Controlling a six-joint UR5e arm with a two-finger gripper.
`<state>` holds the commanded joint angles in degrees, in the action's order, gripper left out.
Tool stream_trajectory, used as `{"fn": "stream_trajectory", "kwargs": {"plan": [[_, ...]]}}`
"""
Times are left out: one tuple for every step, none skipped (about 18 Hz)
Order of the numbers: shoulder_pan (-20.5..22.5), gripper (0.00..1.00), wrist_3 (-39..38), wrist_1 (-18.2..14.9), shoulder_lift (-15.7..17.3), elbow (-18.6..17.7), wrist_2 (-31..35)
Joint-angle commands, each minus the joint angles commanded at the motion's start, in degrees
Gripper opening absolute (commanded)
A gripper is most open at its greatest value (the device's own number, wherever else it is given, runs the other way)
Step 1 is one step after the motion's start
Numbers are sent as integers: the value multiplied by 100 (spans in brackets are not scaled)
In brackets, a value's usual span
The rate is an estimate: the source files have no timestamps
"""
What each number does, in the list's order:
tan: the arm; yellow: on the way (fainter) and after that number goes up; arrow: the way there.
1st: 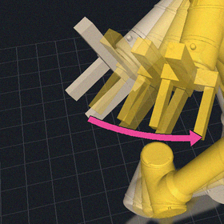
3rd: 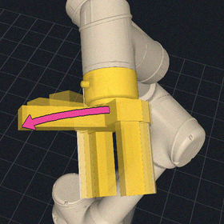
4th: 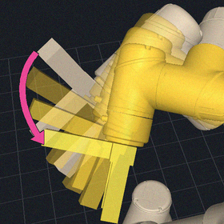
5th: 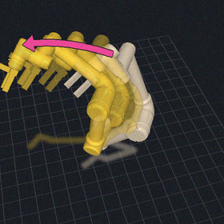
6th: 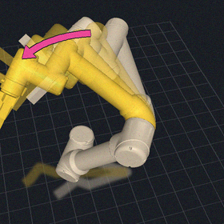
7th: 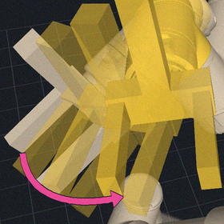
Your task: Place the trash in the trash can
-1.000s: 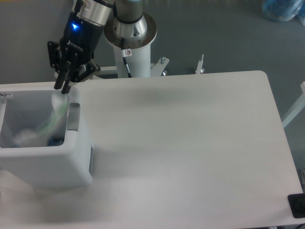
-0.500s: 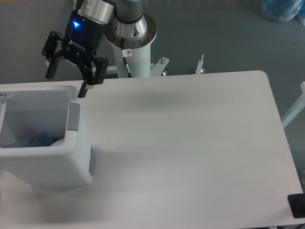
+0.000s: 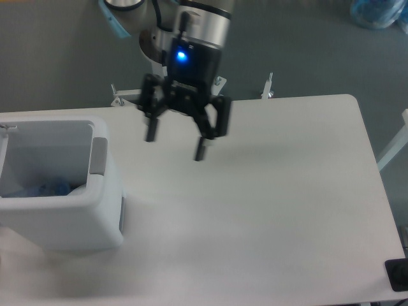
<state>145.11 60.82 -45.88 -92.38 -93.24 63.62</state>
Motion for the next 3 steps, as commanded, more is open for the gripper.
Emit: {"fn": "stream_trajectory", "kwargs": {"plan": [[0, 100, 18, 0, 44, -53, 141], [0, 100, 53, 0, 88, -88, 212], [17, 100, 140, -9, 106, -106, 221]]}}
